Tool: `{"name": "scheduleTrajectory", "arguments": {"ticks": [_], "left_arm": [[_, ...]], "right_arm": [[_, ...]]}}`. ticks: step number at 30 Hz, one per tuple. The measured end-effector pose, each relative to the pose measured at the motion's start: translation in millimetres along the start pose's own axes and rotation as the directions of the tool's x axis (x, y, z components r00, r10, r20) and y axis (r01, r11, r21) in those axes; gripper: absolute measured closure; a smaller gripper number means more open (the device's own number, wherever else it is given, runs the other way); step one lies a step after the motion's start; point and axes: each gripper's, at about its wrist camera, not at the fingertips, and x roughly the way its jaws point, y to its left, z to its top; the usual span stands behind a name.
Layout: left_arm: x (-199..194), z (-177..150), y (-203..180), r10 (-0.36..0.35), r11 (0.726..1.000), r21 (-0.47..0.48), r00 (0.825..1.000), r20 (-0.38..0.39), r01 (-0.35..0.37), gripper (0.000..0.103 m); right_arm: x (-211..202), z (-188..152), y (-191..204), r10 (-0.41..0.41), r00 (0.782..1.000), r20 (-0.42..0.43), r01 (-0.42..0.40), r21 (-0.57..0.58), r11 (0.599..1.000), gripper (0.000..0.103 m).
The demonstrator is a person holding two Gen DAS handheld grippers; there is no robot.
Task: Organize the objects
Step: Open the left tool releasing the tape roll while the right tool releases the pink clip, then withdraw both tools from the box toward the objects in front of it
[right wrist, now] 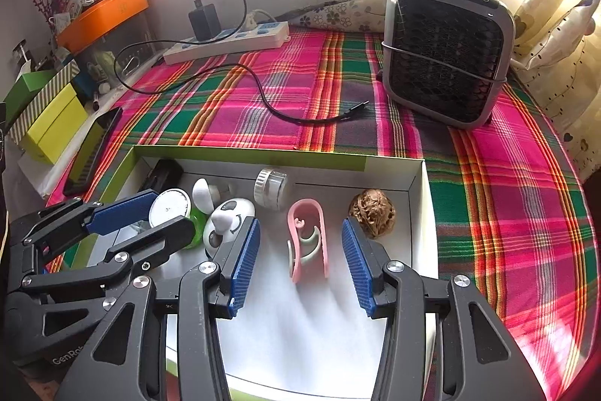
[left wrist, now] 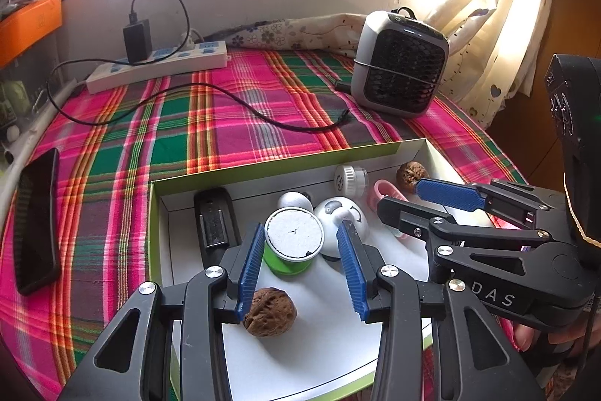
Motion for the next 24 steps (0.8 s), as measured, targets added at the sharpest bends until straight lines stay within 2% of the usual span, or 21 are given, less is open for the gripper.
{"name": "scheduleTrajectory", "arguments": {"ticks": [24], "left_arm": [[-48.5, -22.7, -9.5, 0.028, 1.000, 0.010, 0.999, 0.046, -0.028, 0.064]], "right_arm": [[-42.8, -23.0, 13.1, -0.017, 0.998, 0.053, 0.016, 0.020, 1.000, 0.056]]}}
